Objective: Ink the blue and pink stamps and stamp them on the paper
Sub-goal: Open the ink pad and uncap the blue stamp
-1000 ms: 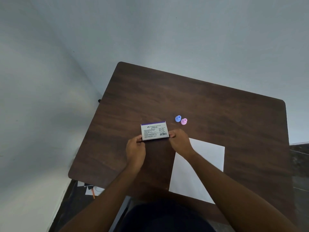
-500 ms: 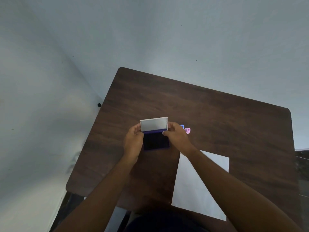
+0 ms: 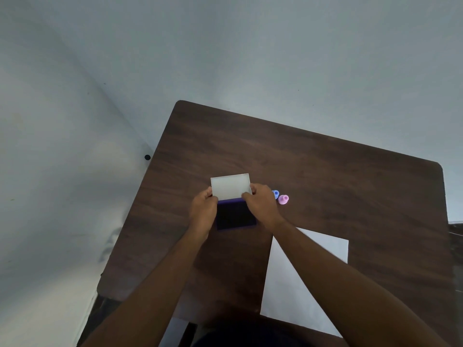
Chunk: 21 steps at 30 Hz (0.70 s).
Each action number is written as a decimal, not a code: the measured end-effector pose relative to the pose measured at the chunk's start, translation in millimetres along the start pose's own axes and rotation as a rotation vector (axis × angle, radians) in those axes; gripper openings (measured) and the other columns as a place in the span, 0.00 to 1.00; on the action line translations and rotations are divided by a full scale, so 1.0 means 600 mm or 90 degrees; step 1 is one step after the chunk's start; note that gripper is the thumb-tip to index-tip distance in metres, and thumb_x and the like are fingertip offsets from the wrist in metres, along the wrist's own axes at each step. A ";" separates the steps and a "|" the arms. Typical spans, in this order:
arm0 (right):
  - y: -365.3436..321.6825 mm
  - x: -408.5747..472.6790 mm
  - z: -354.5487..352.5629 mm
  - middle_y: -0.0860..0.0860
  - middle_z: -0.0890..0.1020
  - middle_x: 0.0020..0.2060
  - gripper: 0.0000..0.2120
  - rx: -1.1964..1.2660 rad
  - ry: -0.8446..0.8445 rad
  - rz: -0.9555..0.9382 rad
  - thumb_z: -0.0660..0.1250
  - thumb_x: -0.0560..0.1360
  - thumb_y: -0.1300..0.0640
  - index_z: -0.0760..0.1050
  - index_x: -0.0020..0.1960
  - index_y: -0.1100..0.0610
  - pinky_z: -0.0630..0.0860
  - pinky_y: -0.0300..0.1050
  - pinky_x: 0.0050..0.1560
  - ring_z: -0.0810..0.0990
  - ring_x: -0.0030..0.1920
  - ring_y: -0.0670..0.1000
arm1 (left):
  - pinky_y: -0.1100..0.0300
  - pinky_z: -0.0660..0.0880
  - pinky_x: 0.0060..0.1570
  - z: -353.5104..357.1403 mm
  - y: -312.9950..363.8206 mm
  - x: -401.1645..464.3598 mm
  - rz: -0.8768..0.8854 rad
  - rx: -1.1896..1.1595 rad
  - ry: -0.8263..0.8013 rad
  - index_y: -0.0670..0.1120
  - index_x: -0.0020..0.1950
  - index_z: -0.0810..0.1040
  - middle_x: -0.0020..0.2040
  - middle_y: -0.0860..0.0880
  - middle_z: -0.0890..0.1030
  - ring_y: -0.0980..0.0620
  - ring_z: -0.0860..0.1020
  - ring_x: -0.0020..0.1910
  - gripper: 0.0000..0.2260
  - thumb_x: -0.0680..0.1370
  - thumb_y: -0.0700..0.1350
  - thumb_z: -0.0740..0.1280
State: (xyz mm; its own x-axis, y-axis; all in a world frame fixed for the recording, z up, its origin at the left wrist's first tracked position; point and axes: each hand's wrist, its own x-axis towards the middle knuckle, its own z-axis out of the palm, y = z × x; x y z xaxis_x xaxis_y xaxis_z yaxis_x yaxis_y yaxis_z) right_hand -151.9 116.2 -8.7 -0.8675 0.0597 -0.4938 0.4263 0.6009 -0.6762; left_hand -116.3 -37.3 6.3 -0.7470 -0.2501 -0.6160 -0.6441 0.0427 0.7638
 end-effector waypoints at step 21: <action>0.044 -0.009 -0.086 0.56 0.81 0.48 0.06 -0.479 0.173 -0.181 0.68 0.74 0.57 0.79 0.48 0.58 0.75 0.49 0.49 0.74 0.49 0.54 | 0.52 0.78 0.57 0.010 -0.013 -0.045 0.158 0.078 0.110 0.55 0.55 0.79 0.54 0.54 0.78 0.57 0.78 0.54 0.18 0.76 0.34 0.61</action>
State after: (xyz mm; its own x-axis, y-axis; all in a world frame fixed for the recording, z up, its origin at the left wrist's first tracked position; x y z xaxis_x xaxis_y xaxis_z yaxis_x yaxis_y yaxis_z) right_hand -149.3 173.0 4.1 -0.9883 -0.0418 -0.1469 -0.0175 0.9865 -0.1631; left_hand -92.0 -25.0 15.6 -0.8517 -0.3778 -0.3633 -0.4680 0.2362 0.8516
